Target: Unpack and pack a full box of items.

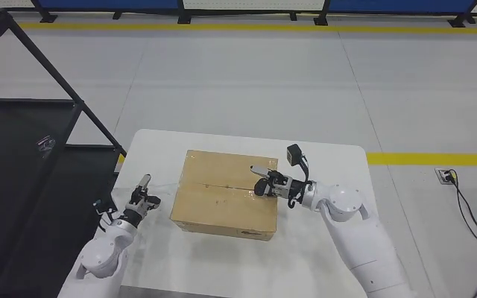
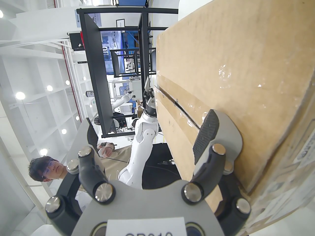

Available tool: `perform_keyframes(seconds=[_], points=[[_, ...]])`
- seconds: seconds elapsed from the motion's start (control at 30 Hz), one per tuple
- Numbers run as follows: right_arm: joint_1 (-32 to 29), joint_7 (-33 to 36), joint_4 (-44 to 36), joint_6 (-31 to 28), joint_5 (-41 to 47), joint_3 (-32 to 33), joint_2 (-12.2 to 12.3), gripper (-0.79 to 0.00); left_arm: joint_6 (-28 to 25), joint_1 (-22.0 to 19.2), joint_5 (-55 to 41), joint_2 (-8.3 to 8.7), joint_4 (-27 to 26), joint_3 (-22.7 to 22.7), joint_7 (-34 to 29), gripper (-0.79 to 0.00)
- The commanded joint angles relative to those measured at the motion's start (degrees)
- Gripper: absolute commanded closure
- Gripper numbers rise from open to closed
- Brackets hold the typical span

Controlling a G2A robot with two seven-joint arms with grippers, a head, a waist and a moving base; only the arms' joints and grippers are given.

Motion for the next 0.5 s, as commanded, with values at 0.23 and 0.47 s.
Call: perform_keyframes(seconds=[0.23, 0.47], points=[[0.00, 0.00, 0.00, 0.00, 0.00, 0.00, 0.00, -0.785, -4.09, -8.60, -3.13, -2.00, 9.68, 4.64, 5.34, -0.785], [0.00, 0.00, 0.00, 0.00, 0.00, 0.00, 0.00, -0.785, -10.55, -7.61, -0.51, -1.99, 6.61, 3.00, 9.01, -0.785]])
